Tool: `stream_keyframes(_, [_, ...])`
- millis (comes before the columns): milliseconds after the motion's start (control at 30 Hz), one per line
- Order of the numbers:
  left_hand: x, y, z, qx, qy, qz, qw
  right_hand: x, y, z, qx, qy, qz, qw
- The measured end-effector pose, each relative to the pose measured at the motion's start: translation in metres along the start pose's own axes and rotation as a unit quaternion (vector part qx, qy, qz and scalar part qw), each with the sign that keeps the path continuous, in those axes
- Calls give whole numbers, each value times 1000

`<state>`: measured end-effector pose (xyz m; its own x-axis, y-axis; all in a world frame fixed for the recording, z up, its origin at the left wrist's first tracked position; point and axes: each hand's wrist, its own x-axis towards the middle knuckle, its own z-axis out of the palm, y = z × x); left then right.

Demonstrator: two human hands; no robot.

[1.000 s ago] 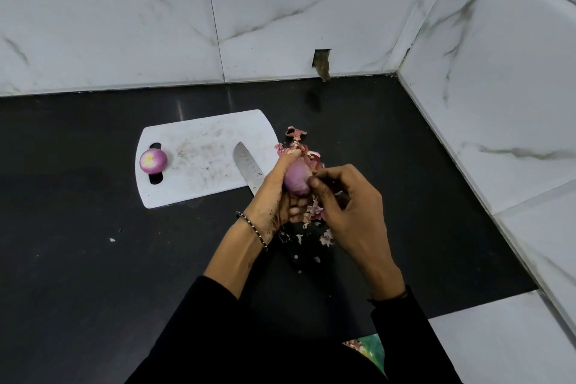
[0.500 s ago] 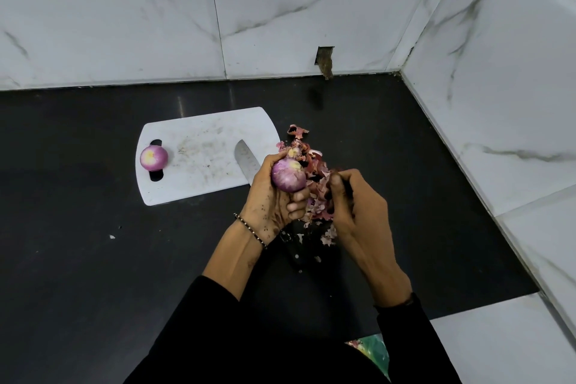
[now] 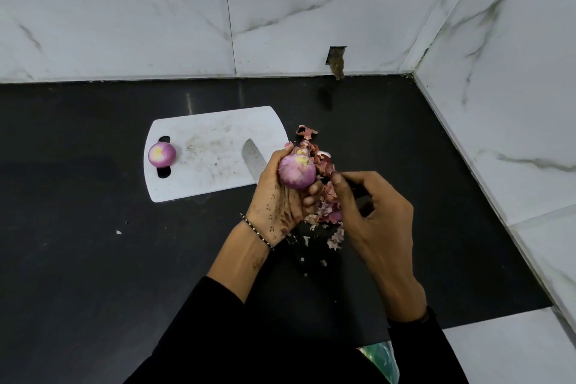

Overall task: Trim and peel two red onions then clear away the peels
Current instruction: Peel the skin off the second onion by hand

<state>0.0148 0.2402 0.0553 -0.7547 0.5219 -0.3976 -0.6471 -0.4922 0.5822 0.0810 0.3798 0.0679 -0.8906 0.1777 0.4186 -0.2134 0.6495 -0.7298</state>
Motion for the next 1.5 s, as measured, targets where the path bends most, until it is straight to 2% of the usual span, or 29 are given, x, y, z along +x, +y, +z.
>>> stream_keyframes(200, [-1,6,15,3,57,-9,998,4,-7,-4,56,-30,-25,998])
stream_keyframes(333, [-6,7,18,193,125,-10,973,9,-3,-6,28,-87,-78,993])
stream_keyframes(467, [-6,10,17,289,173,-12,941,10,-4,-5,11,-109,-95,989])
stream_keyframes(767, [-3,17,13,384,201,11,901,15,0,0,10,-153,-65,986])
stream_keyframes(967, [4,16,5,467,208,50,858,21,5,4,-65,-175,-96,978])
stream_keyframes(1133, [6,14,6,437,228,49,869,15,9,10,-95,-139,-117,979])
stream_keyframes(1300, [5,16,7,423,227,17,877,11,13,10,-37,-126,-29,991])
stream_keyframes(1500, [4,10,4,448,191,32,873,9,14,11,-28,-157,-68,985])
